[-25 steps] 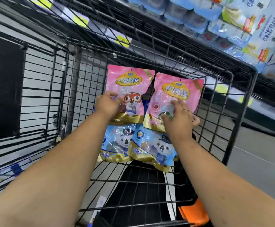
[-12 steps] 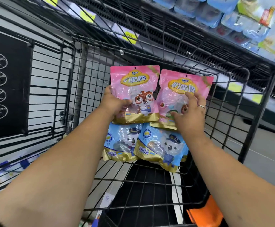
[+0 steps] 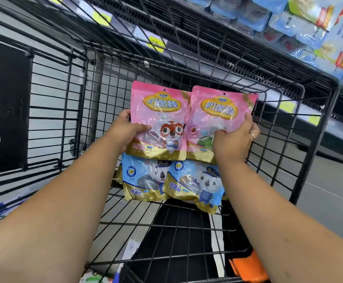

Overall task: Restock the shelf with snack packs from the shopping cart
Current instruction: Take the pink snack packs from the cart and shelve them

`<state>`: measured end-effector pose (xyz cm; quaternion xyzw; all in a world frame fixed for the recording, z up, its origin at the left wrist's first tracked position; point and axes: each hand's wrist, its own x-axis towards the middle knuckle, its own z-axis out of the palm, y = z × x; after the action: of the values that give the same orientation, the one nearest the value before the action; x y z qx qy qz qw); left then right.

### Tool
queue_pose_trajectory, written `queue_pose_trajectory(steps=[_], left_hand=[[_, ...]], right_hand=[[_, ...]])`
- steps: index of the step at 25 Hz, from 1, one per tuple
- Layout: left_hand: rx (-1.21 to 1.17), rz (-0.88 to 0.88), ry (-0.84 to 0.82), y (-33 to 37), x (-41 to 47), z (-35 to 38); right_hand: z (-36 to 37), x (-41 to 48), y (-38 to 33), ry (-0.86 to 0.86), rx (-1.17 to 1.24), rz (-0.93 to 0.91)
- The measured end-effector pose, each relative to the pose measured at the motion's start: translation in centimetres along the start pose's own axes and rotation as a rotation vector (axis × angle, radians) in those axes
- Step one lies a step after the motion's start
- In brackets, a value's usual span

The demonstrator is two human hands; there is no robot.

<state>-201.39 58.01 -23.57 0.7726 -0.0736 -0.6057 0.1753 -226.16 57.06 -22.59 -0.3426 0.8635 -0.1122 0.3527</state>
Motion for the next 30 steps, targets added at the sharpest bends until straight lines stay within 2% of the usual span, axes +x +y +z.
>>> queue_pose_trajectory(steps=[3,8,14,18,23,30], left_hand=[[-0.060,-0.023,-0.048,-0.1,0.2,-0.2],[-0.105,-0.071,-0.199,-0.2,-0.1,-0.7],[-0.227,-0.142,-0.275,-0.8,-0.5,-0.3],[-0.231,-0.124,-0.259,-1.3,-1.2,-0.3],[-0.257,-0.054,-0.226,-1.3,-3.6,-1.4],[-0.233,0.016,-0.158,0.1,-11.1,-4.6]], right_hand=[[-0.5,0.7,-0.3,-0.016,0.150,0.168],[-1.6,2.1,-0.1,-0.296,0.362,0.363],[-1.0,2.5,0.7,-0.517,0.339,0.526],[-1.1,2.2,0.4,-0.535,0.374,0.485],[-2.7,0.9,-0.4,-0.565,0.430,0.348],[-9.6,-3.3,-4.3,-0.761,0.405,0.151]])
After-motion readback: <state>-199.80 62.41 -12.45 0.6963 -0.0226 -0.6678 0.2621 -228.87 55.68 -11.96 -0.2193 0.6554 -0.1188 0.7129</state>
